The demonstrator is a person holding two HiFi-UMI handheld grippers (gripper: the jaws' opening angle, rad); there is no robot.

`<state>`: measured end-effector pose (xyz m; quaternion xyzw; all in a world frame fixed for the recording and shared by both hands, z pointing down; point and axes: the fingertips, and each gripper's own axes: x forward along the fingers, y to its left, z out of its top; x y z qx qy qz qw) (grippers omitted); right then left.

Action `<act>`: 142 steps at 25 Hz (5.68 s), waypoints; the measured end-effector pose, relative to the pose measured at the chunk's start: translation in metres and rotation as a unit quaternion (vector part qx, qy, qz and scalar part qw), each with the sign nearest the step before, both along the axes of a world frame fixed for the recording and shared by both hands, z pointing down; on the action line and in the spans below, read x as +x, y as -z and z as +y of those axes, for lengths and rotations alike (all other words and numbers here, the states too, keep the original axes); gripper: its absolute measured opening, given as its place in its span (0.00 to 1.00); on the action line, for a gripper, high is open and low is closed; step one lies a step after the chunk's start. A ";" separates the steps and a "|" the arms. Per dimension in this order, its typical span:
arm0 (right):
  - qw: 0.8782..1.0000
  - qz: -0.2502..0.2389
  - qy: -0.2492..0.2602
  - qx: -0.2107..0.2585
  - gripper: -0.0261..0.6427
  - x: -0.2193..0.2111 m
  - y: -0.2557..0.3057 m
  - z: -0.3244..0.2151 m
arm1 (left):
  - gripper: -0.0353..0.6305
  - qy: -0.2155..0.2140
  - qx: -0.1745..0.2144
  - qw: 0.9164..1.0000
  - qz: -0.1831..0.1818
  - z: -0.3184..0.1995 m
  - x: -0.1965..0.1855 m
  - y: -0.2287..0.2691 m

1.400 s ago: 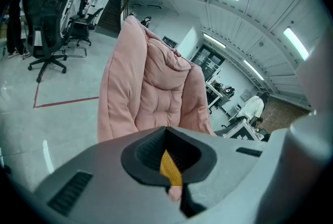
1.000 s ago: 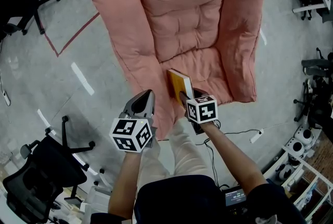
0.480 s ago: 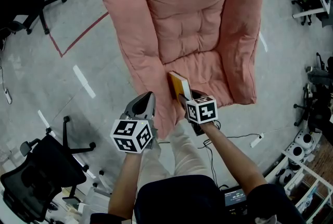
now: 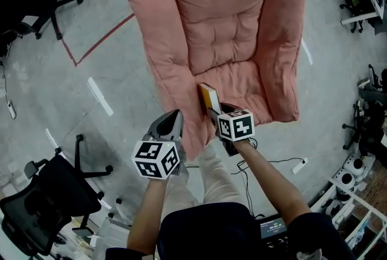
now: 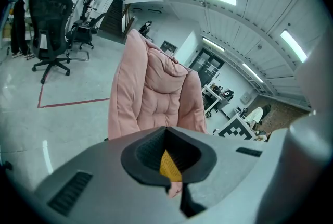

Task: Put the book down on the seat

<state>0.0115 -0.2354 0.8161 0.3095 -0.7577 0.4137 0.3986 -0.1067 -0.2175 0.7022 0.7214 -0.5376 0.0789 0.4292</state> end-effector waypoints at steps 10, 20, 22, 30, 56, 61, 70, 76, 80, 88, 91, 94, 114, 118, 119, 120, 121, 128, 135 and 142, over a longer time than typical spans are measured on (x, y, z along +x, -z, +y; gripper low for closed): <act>0.999 -0.035 -0.002 -0.001 0.31 -0.025 0.024 0.008 | 0.06 0.011 0.016 1.000 0.000 0.009 -0.012 0.020; 0.999 -0.042 -0.001 0.013 0.31 -0.026 0.060 0.017 | 0.06 0.004 0.035 0.999 0.002 0.026 -0.007 0.053; 0.999 -0.042 -0.003 0.021 0.31 -0.026 0.069 0.015 | 0.06 0.002 0.038 0.999 0.002 0.030 -0.008 0.059; 0.996 -0.050 -0.007 0.077 0.31 -0.025 0.125 0.004 | 0.06 -0.003 0.063 0.998 0.001 0.038 -0.012 0.089; 0.952 -0.058 0.004 0.301 0.10 -0.035 0.284 0.015 | 0.06 -0.051 0.175 0.983 -0.034 0.035 -0.024 0.195; 0.944 -0.065 -0.011 0.323 0.08 -0.036 0.309 0.019 | 0.06 -0.055 0.198 0.978 -0.025 0.036 -0.026 0.221; 0.924 -0.079 -0.049 0.371 0.07 -0.035 0.348 0.021 | 0.06 -0.071 0.226 0.971 -0.020 0.039 -0.027 0.244; 0.913 -0.087 -0.070 0.392 0.07 -0.033 0.363 0.025 | 0.06 -0.079 0.232 0.969 -0.006 0.046 -0.024 0.245; 0.910 -0.095 -0.073 0.396 0.07 -0.035 0.369 0.026 | 0.06 -0.080 0.236 0.969 -0.002 0.050 -0.022 0.246; 0.904 -0.114 -0.069 0.406 0.07 -0.033 0.381 0.025 | 0.06 -0.074 0.247 0.966 -0.012 0.050 -0.018 0.257; 0.901 -0.123 -0.069 0.410 0.07 -0.027 0.387 0.027 | 0.06 -0.069 0.251 0.965 -0.015 0.053 -0.013 0.260; 0.898 -0.133 -0.067 0.414 0.07 -0.019 0.394 0.032 | 0.06 -0.065 0.252 0.965 -0.018 0.057 -0.005 0.263; 0.884 -0.180 -0.069 0.425 0.07 0.034 0.421 0.078 | 0.06 -0.053 0.261 0.963 -0.043 0.100 0.050 0.280; 0.880 -0.187 -0.070 0.430 0.07 0.048 0.428 0.089 | 0.06 -0.054 0.269 0.961 -0.045 0.110 0.065 0.290; 0.879 -0.188 -0.069 0.433 0.07 0.052 0.430 0.093 | 0.06 -0.053 0.270 0.960 -0.046 0.113 0.068 0.291; 0.878 -0.189 -0.068 0.435 0.07 0.055 0.431 0.097 | 0.06 -0.051 0.271 0.960 -0.046 0.116 0.071 0.291; 0.877 -0.189 -0.065 0.438 0.07 0.057 0.432 0.101 | 0.06 -0.050 0.270 0.960 -0.047 0.120 0.074 0.291; 0.872 -0.198 -0.050 0.446 0.07 0.065 0.440 0.123 | 0.06 -0.044 0.275 0.959 -0.055 0.143 0.087 0.295; 0.865 -0.204 -0.041 0.456 0.07 0.079 0.449 0.140 | 0.06 -0.040 0.285 0.956 -0.063 0.162 0.100 0.303; 0.863 -0.208 -0.047 0.458 0.07 0.093 0.451 0.154 | 0.06 -0.038 0.309 0.947 -0.077 0.171 0.103 0.324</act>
